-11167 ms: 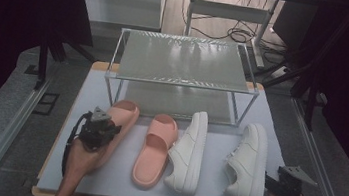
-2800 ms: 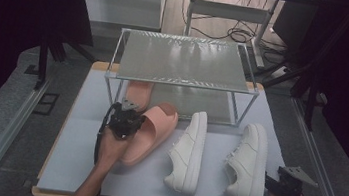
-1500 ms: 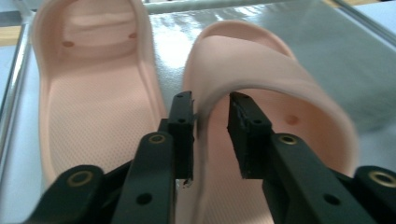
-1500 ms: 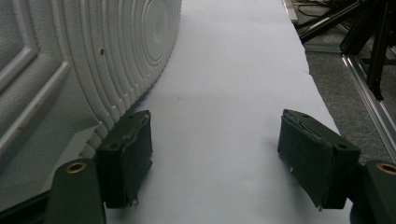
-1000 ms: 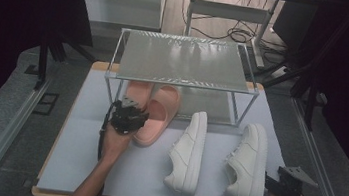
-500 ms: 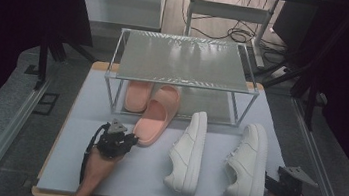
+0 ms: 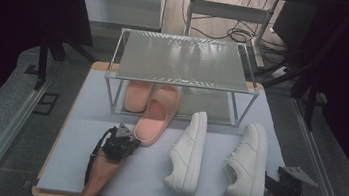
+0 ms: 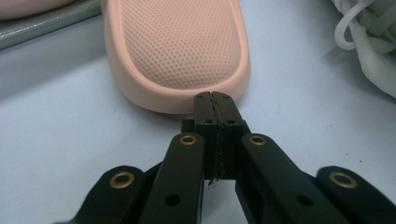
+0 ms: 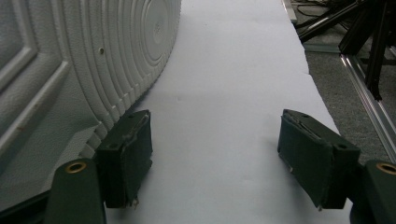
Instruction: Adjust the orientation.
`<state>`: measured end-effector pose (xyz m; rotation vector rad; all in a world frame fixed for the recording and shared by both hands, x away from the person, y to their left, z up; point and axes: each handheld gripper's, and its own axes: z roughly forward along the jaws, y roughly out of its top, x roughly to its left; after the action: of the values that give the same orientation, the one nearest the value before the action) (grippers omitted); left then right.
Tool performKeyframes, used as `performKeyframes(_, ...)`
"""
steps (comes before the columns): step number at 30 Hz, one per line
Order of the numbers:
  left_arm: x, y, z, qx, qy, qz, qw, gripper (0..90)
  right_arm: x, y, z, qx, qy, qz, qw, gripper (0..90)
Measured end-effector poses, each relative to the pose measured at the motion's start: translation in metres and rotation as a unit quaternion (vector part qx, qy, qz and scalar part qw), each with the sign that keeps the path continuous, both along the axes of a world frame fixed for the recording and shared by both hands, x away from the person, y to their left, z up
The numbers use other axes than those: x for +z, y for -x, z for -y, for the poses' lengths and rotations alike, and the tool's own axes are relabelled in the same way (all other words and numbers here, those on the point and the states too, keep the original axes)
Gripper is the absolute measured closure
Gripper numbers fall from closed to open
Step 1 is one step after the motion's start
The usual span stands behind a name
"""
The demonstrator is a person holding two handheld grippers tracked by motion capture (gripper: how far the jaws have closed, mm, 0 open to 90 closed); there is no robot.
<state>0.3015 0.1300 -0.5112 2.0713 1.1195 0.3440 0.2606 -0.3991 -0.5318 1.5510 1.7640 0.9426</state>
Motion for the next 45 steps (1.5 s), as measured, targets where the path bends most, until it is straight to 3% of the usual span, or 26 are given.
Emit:
performKeyframes(18, 0.012, -0.025, 0.033, -0.013, 0.007, 0.028, 0.9995, 88.5, 0.000, 0.000, 0.000, 0.000, 0.000, 0.000, 1.0000, 26.6)
performKeyframes(45, 0.009, -0.084, 0.045, 0.040, 0.006, 0.028, 0.9988, 88.9, 0.000, 0.000, 0.000, 0.001, 0.000, 0.000, 1.0000, 26.7)
